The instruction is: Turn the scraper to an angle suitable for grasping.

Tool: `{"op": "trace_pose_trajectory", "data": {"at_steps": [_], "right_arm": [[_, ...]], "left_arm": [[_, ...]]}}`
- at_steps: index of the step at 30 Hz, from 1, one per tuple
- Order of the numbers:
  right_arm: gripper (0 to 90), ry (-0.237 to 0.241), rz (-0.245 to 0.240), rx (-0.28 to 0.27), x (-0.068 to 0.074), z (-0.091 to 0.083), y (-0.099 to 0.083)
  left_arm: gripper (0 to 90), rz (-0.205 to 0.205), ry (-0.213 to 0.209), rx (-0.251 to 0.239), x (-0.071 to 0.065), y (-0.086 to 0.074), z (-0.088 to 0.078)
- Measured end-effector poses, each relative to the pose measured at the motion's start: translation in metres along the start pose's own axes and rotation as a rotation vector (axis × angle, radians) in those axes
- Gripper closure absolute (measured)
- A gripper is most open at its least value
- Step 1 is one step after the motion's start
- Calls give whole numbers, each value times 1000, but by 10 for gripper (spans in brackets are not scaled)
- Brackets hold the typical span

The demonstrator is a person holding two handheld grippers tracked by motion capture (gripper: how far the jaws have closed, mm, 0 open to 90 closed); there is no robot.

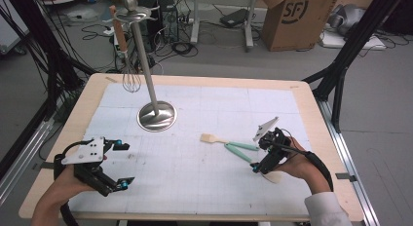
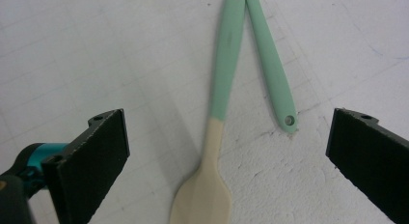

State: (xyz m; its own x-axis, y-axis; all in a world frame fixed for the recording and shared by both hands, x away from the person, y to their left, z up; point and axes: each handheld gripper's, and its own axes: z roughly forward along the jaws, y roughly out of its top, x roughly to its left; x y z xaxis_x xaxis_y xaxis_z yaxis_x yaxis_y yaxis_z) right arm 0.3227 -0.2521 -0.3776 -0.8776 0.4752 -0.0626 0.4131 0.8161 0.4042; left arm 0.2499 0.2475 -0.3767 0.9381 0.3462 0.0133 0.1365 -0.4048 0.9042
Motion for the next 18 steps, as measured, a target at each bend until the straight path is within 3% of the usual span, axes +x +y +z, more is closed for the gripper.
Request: {"op": "trace_pose_trajectory", "data": {"at_steps": [7, 14, 18], "right_arm": [[6, 49, -13, 60, 2, 16, 0], [136, 99, -26, 118, 2, 29, 1], [231, 127, -33, 182, 2, 37, 3]], "left_arm": [[17, 0, -1, 1, 0, 0, -1], [17, 0, 0, -1, 0, 0, -1], [17, 0, -1, -1, 0, 0, -1]]}}
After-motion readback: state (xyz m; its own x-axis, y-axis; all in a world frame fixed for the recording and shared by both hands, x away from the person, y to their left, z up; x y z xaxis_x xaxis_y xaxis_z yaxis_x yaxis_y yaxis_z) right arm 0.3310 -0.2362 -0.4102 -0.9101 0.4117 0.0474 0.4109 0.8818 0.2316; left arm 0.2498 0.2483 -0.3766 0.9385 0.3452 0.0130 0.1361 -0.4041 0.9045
